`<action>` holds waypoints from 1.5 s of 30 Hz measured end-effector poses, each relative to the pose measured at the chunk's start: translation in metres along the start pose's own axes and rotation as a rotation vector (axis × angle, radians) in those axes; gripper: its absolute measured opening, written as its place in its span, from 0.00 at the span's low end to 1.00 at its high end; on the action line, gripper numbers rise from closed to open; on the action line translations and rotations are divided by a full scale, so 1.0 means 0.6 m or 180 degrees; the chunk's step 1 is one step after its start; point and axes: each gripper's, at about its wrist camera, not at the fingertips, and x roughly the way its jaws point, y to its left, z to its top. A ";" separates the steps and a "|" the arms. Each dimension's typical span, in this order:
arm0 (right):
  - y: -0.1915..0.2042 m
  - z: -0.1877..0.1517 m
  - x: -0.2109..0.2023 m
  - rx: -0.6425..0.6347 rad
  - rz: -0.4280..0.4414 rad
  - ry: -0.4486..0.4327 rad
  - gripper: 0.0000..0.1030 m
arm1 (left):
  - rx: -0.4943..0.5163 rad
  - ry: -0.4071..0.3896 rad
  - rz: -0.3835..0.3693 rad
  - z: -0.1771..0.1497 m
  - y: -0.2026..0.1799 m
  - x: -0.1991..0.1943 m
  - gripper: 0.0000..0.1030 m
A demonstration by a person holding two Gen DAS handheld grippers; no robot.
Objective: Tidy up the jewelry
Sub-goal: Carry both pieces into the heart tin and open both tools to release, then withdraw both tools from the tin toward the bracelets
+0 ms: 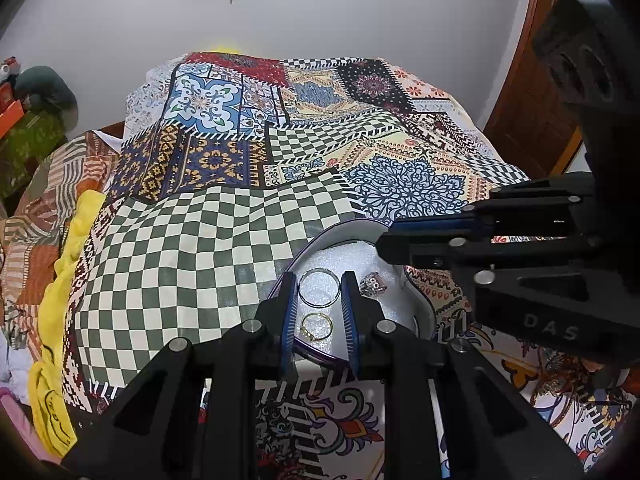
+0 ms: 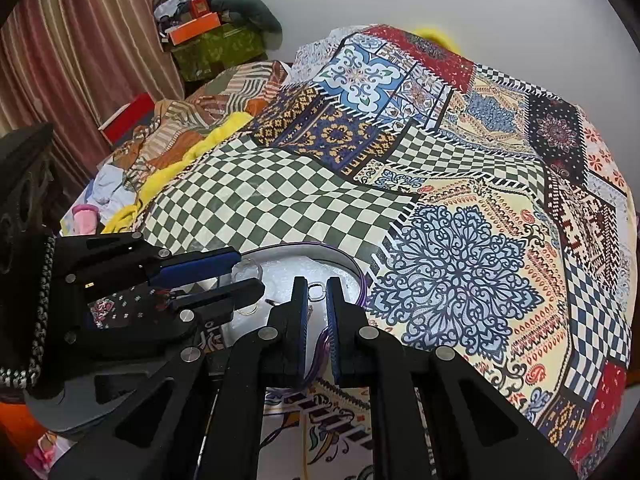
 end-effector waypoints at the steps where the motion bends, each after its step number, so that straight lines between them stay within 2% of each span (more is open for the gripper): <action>1: -0.001 0.000 0.002 0.0006 0.0006 0.0008 0.08 | -0.0001 0.0005 -0.0005 0.000 0.000 0.002 0.20; 11: -0.003 0.005 0.018 -0.0031 -0.0007 0.0081 0.08 | 0.0089 0.0009 0.0027 -0.005 -0.005 0.003 0.21; 26: 0.002 0.004 0.023 -0.0049 -0.0040 0.0186 0.10 | 0.0012 -0.0056 0.0041 -0.009 0.003 -0.027 0.21; 36: 0.016 0.002 -0.016 -0.0119 -0.0148 0.0091 0.10 | -0.0002 -0.0132 0.0085 -0.009 0.002 -0.066 0.21; 45: 0.037 -0.023 -0.097 -0.0171 -0.0291 -0.0092 0.10 | 0.0002 -0.0227 0.0086 -0.016 -0.020 -0.124 0.21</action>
